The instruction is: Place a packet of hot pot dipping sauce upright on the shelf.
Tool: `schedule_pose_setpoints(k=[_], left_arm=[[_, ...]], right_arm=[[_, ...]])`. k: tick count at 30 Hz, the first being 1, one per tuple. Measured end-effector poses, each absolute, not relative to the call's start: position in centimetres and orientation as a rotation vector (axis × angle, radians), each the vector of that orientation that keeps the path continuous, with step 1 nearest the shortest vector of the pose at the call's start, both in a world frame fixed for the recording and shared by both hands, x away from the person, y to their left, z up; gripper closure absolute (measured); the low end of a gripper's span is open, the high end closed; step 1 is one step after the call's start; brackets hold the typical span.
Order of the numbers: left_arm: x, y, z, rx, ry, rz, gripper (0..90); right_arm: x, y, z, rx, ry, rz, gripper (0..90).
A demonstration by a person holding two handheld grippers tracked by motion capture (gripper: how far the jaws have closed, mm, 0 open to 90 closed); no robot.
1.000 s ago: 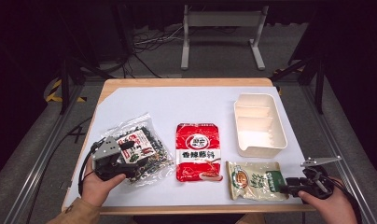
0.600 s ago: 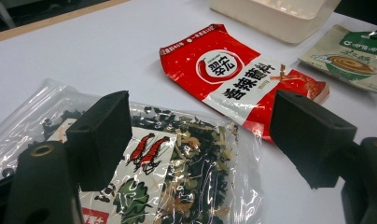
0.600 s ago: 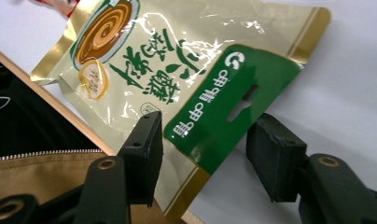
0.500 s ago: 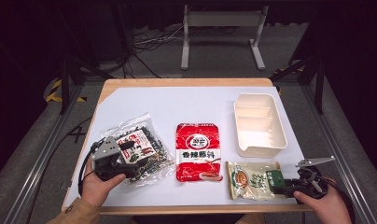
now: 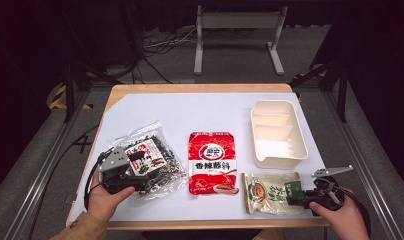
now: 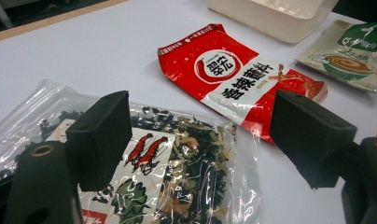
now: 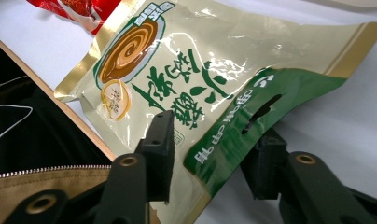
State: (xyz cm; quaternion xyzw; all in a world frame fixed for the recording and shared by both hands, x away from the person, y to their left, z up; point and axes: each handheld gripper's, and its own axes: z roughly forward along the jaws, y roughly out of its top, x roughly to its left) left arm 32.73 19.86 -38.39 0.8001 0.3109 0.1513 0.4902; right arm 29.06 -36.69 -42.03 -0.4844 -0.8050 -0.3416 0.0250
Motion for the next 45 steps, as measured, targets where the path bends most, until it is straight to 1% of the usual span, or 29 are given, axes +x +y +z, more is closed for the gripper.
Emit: schedule_pose_setpoints(k=[1,6,13,23,33,45], left_arm=[[32.7,19.9,-38.4,1.943,0.755,0.369,21.7],[32.7,19.9,-38.4,1.943,0.755,0.368,21.7],[32.7,19.9,-38.4,1.937,0.762,0.366,21.7],[32.7,20.1,-38.4,1.931,0.767,0.364,21.7],[32.7,20.2,-38.4,1.928,0.770,0.369,21.9],[32.8,20.4,-38.4,1.927,0.770,0.371,21.9]], right_arm=[[29.1,-36.5,-42.1,-1.499,-2.488,-1.054,61.1],[29.4,-36.1,-42.4,-1.473,-2.494,-1.038,75.7],[29.4,-36.0,-42.0,-1.472,-2.492,-1.054,89.4],[29.4,-35.6,-40.8,-1.475,-2.513,-1.076,90.0],[28.9,-35.3,-38.5,-1.450,-2.564,-1.133,90.0],[28.4,-35.0,-34.9,-1.376,-2.697,-1.154,90.0]])
